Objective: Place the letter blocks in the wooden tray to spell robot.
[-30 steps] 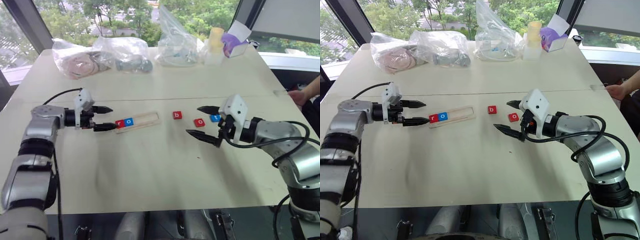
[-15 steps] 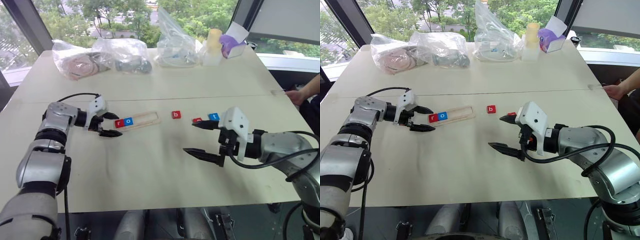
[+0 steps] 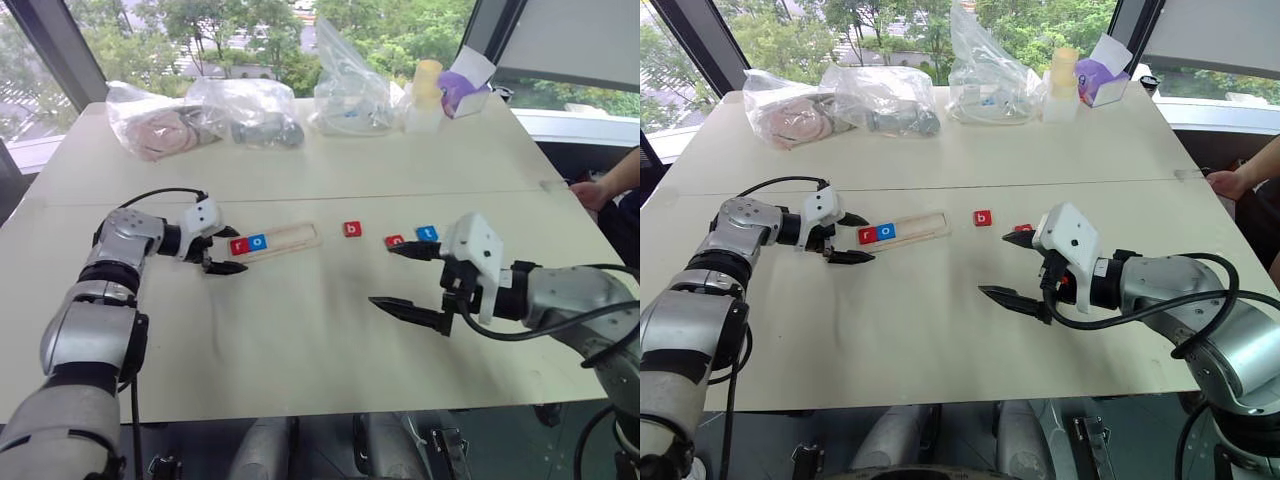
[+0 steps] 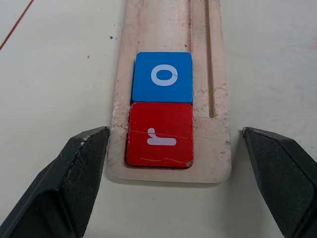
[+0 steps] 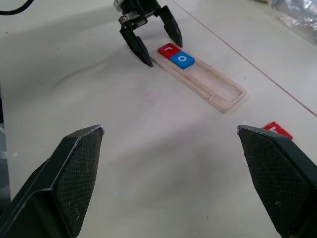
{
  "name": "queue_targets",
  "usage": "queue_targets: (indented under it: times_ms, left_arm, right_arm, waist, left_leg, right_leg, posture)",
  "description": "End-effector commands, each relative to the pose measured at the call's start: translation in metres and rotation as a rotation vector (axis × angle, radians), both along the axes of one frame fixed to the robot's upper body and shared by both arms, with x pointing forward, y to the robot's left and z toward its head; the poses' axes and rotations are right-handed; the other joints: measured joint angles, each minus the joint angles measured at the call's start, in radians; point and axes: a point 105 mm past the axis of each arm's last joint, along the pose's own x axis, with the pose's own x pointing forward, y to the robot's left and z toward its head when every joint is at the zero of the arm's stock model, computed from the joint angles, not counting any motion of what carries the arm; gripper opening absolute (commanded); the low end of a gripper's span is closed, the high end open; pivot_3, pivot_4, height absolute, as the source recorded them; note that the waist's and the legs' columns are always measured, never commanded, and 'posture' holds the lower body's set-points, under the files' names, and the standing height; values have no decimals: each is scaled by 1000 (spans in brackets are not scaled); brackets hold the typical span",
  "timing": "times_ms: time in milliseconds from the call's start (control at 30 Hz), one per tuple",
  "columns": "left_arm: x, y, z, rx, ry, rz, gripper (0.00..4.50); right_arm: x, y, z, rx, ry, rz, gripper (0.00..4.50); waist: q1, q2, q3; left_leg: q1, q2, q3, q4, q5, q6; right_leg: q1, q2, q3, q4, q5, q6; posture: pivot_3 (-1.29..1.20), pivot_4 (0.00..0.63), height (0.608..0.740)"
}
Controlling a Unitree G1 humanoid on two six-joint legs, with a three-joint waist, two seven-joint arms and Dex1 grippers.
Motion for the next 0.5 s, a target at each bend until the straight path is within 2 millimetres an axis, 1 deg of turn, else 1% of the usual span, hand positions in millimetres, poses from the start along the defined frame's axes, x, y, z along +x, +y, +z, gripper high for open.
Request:
queue_targets:
  times_ms: [33, 333, 433, 467, 500]
  left_arm:
    - [-1, 7, -10, 57, 1, 29, 4500]
    - [-7, 7, -28, 101, 59, 17, 4500]
    - [-9, 6, -31, 100, 68, 11, 3610]
    - [-10, 5, -33, 99, 73, 8, 3154]
    - [-11, 5, -34, 98, 76, 3, 3088]
  right_arm:
    - [-4, 0, 10, -8, -49, 4, 4460]
    - [-4, -1, 10, -20, -50, -9, 4460]
    - [-3, -1, 10, -23, -51, -15, 4500]
    - [-3, -1, 10, -23, -51, -17, 4500]
    - [-2, -1, 10, -23, -52, -17, 4500]
  waist:
    - [0, 0, 0]
    - [0, 1, -3]
    - [1, 2, -4]
    - [1, 2, -4]
    - [1, 2, -4]
  left_leg:
    - [0, 0, 0, 0, 0, 0]
    - [2, 0, 0, 1, 0, 0]
    - [3, 0, 0, 1, 0, 0]
    - [4, 0, 0, 1, 0, 0]
    - [5, 0, 0, 1, 0, 0]
  right_leg:
    - [0, 0, 0, 0, 0, 0]
    - [2, 0, 0, 0, 1, 0]
    - [4, 0, 0, 0, 1, 0]
    - [5, 0, 0, 0, 1, 0]
    - [6, 0, 0, 0, 1, 0]
  posture:
    - [0, 150, 740]
    - [0, 150, 740]
    - [0, 150, 740]
    - [0, 150, 740]
    - [0, 150, 740]
